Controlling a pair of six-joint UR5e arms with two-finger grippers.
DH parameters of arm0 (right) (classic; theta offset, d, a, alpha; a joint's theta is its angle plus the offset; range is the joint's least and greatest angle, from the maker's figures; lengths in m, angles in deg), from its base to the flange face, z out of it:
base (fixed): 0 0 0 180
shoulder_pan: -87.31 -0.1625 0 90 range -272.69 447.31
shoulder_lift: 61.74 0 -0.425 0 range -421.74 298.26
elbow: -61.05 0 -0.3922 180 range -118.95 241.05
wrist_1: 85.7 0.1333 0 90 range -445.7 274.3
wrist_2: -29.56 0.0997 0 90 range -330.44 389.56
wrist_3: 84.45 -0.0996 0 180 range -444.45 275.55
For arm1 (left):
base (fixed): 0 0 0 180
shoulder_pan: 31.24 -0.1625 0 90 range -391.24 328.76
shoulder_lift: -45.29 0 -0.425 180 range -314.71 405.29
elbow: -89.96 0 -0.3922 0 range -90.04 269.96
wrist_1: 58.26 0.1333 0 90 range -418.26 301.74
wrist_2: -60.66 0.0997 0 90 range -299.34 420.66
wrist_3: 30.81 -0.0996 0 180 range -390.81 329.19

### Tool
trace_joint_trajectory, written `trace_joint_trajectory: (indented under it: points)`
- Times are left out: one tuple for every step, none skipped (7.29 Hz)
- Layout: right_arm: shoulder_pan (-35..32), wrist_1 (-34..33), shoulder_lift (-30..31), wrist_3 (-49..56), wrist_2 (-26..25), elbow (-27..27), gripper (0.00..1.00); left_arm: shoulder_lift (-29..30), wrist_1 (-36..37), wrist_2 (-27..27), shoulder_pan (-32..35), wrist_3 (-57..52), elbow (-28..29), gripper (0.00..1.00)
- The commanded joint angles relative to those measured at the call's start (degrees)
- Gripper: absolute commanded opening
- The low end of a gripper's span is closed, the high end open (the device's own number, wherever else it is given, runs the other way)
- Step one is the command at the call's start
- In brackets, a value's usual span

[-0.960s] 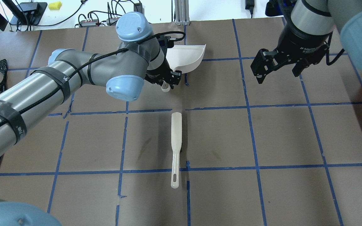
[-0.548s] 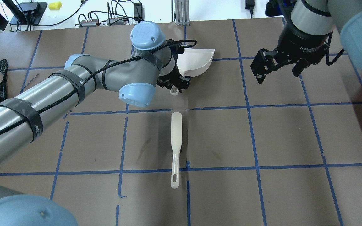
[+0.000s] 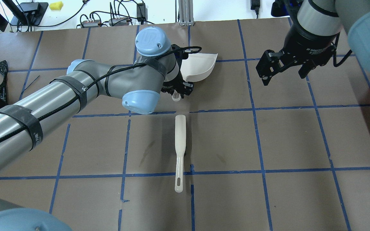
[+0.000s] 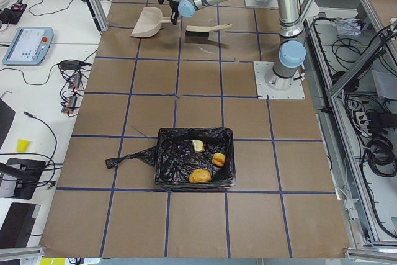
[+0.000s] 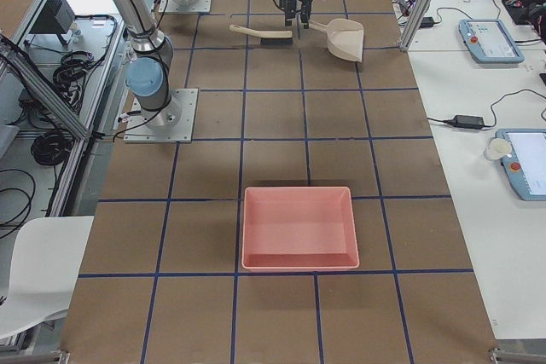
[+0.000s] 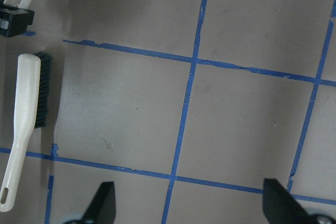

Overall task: Sweep and dump trash in nearest bin
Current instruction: 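Bring the empty dustpan back and set it on the table with the left gripper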

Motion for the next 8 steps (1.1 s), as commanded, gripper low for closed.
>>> trace_joint_trajectory:
  points:
    - [0.00,0.00,0.00,0.00,0.03,0.00,1.00,0.30,0.04,0.65,1.01,4.15,0.07,0.14]
    - [0.00,0.00,0.00,0.00,0.12,0.00,1.00,0.30,0.04,0.65,1.02,4.52,-0.01,0.14]
    - [0.00,0.00,0.00,0.00,0.12,0.00,1.00,0.22,0.04,0.74,1.37,4.61,-0.10,0.16]
    - [0.00,0.00,-0.09,0.00,0.12,0.00,1.00,-0.05,-0.05,0.74,1.46,4.52,-0.10,0.20]
    - [0.00,0.00,-0.09,0.00,0.21,0.00,1.00,-0.31,-0.05,0.82,1.46,4.52,-0.19,0.34]
    - [0.00,0.00,0.00,0.00,0.21,0.00,1.00,-0.75,0.04,0.82,1.55,4.61,-0.19,0.86]
    - [0.00,0.00,0.00,0.00,0.21,0.00,1.00,-1.36,-0.22,0.91,1.37,4.44,-0.19,1.00]
    - [0.00,0.00,0.00,0.00,0.21,0.00,1.00,-2.50,-1.27,0.91,0.94,4.09,-0.10,1.00]
